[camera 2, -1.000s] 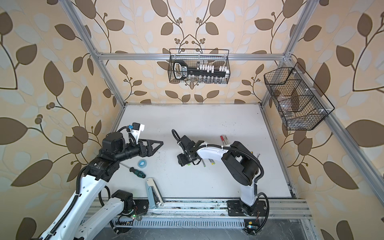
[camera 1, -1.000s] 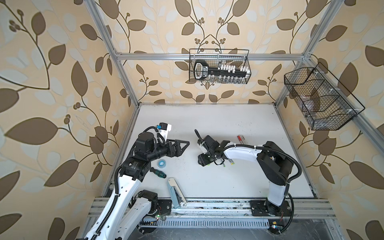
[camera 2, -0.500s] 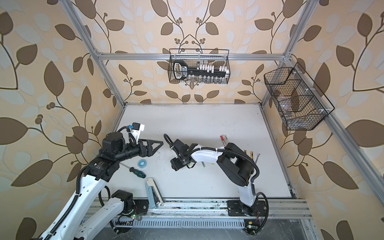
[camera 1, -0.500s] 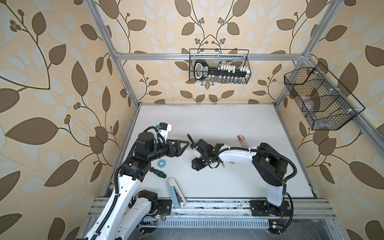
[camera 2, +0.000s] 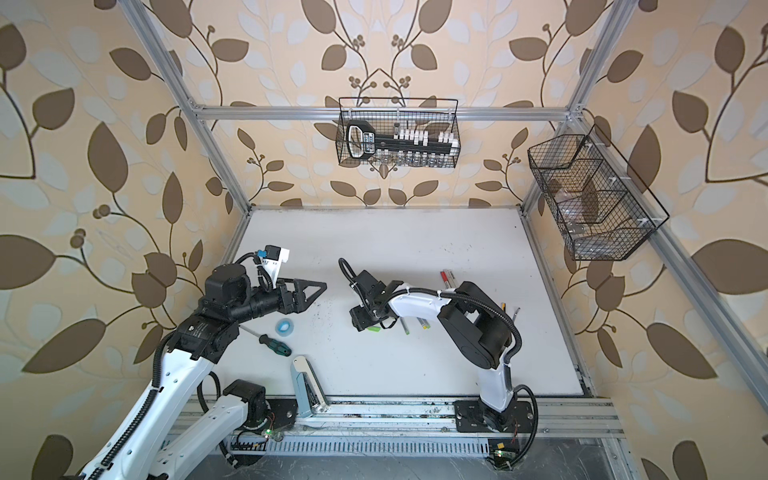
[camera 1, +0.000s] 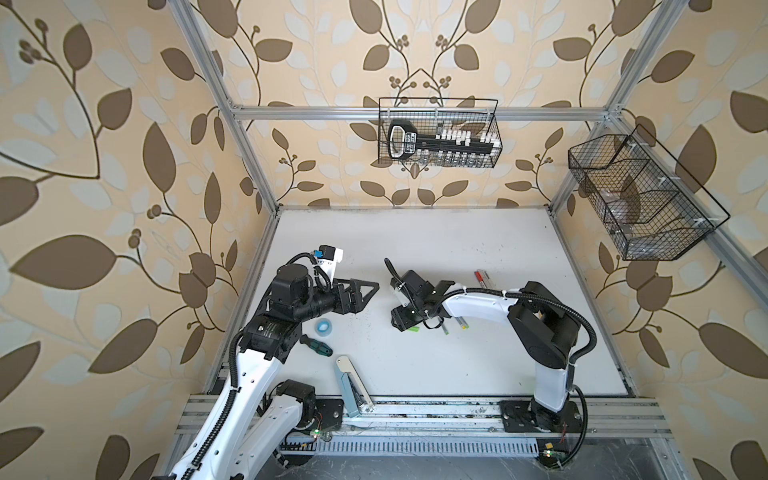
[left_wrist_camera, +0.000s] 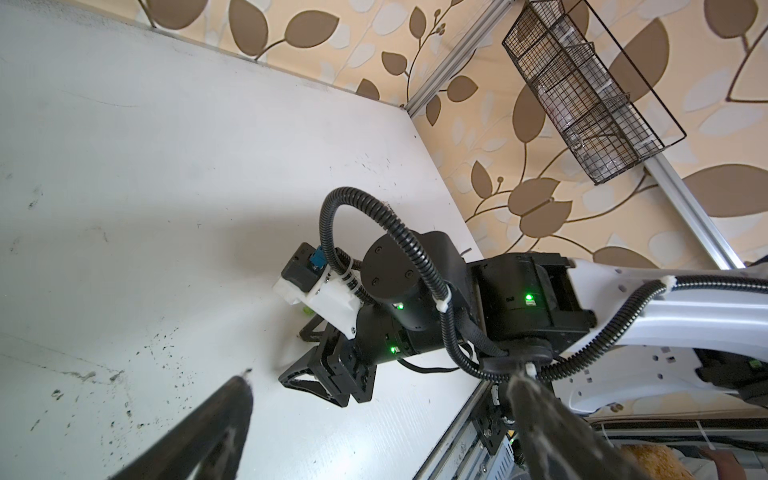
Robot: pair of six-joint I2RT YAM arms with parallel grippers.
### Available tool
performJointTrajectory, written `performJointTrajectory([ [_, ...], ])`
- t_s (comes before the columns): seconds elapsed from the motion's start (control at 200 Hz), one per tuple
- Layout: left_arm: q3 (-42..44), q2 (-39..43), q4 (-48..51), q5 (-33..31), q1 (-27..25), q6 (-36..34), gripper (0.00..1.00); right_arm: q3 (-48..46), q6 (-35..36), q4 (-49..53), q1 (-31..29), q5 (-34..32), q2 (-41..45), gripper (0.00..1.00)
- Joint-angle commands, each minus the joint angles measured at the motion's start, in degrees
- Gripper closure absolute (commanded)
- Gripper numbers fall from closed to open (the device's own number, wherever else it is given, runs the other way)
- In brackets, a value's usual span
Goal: Insert the pens into the pen caps
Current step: 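Lower the right gripper toward a green cap and close on it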
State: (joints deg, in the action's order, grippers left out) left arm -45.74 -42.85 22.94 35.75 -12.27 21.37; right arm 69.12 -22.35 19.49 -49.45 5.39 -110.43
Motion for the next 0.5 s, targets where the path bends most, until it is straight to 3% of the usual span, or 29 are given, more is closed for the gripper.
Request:
performJointTrajectory([
  [0.0,-1.35,-0.11,-0.51,1.05,0.84,-1.14,0.01,-3.02,0.56,4.55,-1.57,-0.03,0.4,0.39],
  [0.495,-1.18,-0.43,-1.07,1.94,1.02,-0.59,0.01,-10.7,-2.76,5.57,-6.33,-2.5,7.3,0.39],
])
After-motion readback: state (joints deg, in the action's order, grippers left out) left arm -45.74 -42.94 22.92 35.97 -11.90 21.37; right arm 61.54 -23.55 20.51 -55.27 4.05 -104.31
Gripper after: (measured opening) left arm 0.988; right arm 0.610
